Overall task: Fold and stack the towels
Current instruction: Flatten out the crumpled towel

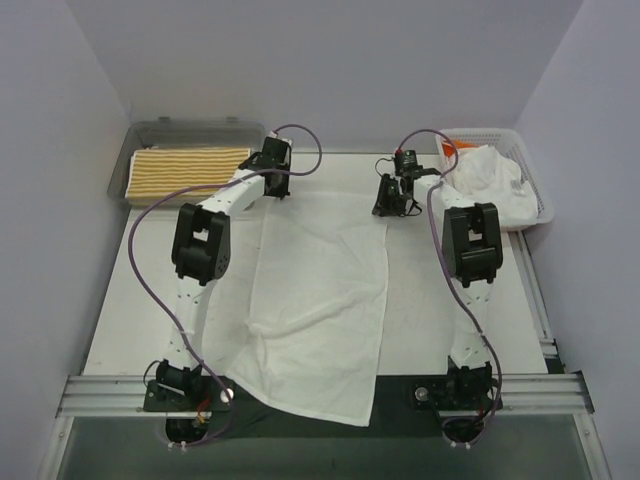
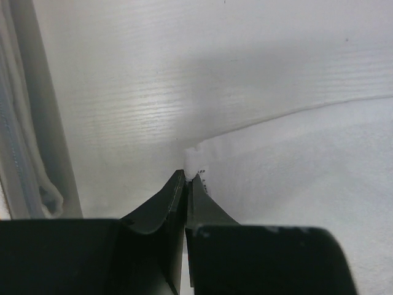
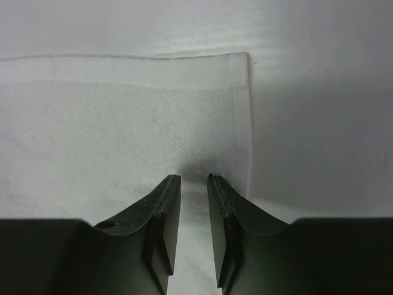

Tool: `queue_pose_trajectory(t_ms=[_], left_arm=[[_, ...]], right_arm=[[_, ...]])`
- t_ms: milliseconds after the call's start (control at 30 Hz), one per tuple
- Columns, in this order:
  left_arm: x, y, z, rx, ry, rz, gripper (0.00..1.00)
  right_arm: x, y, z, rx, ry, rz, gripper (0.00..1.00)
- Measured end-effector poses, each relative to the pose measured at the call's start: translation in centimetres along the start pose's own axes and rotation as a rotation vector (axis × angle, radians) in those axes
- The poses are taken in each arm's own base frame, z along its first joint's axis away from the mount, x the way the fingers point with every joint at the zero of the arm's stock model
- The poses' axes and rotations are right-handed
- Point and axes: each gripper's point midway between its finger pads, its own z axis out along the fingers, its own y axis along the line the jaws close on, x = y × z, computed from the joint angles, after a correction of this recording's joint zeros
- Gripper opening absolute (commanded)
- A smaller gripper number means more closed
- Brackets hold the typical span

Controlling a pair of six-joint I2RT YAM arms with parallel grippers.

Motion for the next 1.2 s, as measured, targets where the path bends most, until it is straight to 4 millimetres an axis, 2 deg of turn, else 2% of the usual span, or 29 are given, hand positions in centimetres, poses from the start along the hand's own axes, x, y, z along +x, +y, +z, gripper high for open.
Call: queue_pose_trajectory(t_ms=[133,233,367,467,633,800,967,1100,1200], left_arm=[[1.6,-0.1,0.4,0.011,0.038,0.005,0.05],[2.6,-0.4,0.6,0.029,0.062,0.011,0.04],[3.7,-0.9,0.8,0.049,0.083,0.033,0.05],[3.6,-1.5,0.8,0.062,0.074,0.059,0.05],[3.6,-2.1,0.8,0.071,0.065,0.115,0.05],[3.7,-2.5,0.7,0.067,0.059,0.167,0.05],[3.7,-2.6,0.7,0.059,0.056,0.201,0.05],[3.7,-2.7,0.6,0.056,0.055,0.212,0.05],[3.7,-2.7,0.6,0.056,0.055,0.218,0.05]], right_arm=[[2.6,-1.7,-1.8,0.038,0.03,0.058,0.26],[4.7,-2.0,-3.0,0.068,0.059,0.06,0.26],[6.7,-2.4,-4.1,0.104,0.088,0.057,0.27],[7.2,-2.7,-4.4,0.123,0.095,0.04,0.28],[6.3,-3.3,-4.7,0.156,0.077,-0.017,0.3],[4.0,-3.4,-5.3,0.186,0.019,-0.072,0.38],[2.4,-3.6,-5.4,0.197,-0.028,-0.1,0.39],[0.5,-3.9,-4.2,0.2,-0.059,-0.096,0.38],[-0.1,-4.6,-3.2,0.213,-0.064,-0.081,0.38]])
